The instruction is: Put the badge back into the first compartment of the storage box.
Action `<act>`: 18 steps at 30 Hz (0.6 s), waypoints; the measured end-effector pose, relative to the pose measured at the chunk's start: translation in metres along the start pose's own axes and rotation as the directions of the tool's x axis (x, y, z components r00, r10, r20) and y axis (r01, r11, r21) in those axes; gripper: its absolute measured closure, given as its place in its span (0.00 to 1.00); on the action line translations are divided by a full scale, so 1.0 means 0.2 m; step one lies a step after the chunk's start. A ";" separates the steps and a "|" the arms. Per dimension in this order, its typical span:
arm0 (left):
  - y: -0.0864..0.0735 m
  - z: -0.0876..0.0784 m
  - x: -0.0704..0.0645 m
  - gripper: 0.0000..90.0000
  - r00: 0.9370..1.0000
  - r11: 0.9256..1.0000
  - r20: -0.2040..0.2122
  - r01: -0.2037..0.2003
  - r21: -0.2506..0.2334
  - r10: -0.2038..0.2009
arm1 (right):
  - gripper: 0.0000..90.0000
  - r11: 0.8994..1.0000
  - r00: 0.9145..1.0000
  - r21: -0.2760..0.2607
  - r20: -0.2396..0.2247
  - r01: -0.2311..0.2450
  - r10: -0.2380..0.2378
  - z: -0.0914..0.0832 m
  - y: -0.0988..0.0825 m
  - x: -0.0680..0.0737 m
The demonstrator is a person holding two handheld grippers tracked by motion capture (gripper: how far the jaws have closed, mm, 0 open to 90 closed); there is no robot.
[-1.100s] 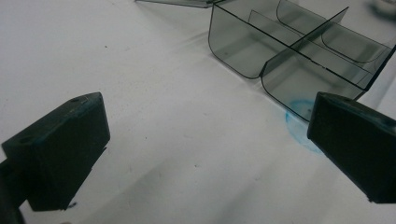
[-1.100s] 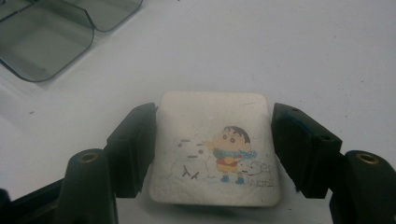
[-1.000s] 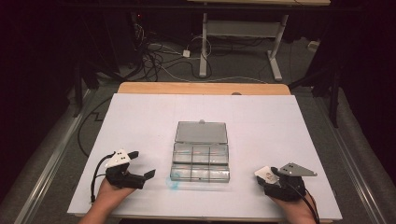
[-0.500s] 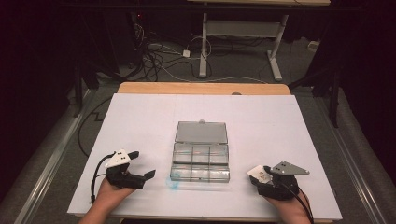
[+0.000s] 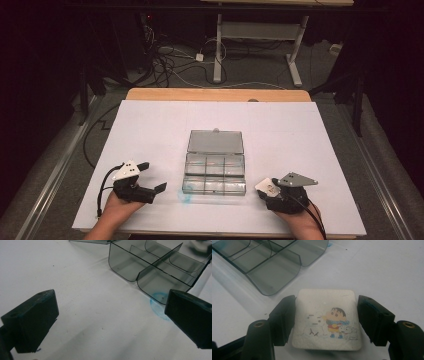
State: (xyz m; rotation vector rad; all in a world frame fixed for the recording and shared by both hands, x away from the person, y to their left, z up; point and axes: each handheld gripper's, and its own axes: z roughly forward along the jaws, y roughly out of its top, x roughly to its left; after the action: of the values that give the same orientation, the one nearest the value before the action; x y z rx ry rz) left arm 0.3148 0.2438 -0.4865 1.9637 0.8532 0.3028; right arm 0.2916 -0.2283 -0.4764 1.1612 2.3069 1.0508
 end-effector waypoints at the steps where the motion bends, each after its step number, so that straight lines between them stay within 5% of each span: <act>1: 0.00 0.00 0.00 0.00 1.000 1.000 0.000 0.000 0.000 0.000 | 0.38 1.000 1.000 0.001 -0.003 0.004 -0.004 0.00 0.00 0.01; 12: 0.01 0.01 -0.01 0.00 1.000 1.000 0.019 -0.012 0.018 0.012 | 0.38 1.000 1.000 -0.014 -0.021 0.015 -0.015 -0.01 0.02 0.04; 18: 0.01 0.00 0.00 0.00 1.000 1.000 -0.017 0.007 -0.010 -0.007 | 0.38 0.999 1.000 -0.045 -0.013 0.019 -0.020 -0.07 0.05 0.04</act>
State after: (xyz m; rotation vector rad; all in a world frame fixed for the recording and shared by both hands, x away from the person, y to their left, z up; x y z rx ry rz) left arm 0.3161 0.2430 -0.4856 1.9509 0.8683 0.3197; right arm 0.2839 -0.2246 -0.4598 1.1155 2.2876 1.1010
